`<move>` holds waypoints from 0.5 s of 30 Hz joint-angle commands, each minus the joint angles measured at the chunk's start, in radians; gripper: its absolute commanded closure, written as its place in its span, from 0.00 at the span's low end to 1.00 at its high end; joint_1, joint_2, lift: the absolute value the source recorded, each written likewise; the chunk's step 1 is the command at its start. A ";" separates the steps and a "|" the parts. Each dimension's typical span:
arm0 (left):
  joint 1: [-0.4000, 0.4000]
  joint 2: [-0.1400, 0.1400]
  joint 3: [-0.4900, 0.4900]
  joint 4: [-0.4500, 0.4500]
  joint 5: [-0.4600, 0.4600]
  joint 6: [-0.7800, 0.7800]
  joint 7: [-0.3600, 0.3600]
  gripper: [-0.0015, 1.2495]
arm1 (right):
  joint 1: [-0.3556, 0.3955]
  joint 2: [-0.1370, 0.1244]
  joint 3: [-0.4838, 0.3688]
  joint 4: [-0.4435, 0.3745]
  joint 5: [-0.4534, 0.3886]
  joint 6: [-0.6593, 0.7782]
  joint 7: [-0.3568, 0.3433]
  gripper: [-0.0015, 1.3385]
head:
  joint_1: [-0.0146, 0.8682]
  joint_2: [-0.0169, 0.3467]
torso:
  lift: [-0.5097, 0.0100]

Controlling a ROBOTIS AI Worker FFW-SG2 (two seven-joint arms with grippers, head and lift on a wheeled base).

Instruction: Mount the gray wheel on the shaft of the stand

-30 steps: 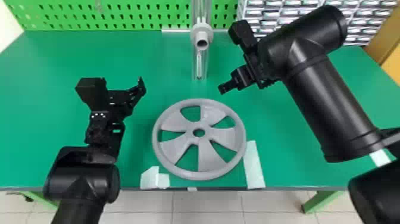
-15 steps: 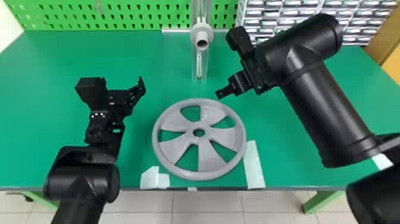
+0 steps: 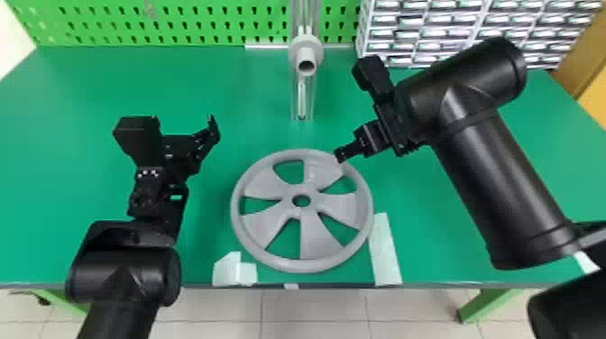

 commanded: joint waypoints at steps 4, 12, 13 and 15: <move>0.001 0.000 0.000 -0.002 0.000 0.000 0.000 0.10 | 0.016 -0.002 -0.019 -0.001 0.017 0.005 0.000 0.17 | 1.00 0.19 | 0.79; 0.001 0.000 0.000 -0.002 -0.002 0.000 0.003 0.10 | 0.025 -0.005 -0.022 -0.001 0.029 0.014 0.000 0.18 | 1.00 0.19 | 0.79; 0.001 0.000 0.000 -0.002 0.000 -0.001 0.003 0.10 | 0.027 -0.005 -0.022 -0.003 0.029 0.014 0.000 0.18 | 1.00 0.19 | 0.79; 0.003 0.000 0.000 -0.002 -0.002 0.000 0.003 0.10 | 0.028 -0.008 -0.021 -0.001 0.029 0.015 0.000 0.18 | 1.00 0.19 | 0.79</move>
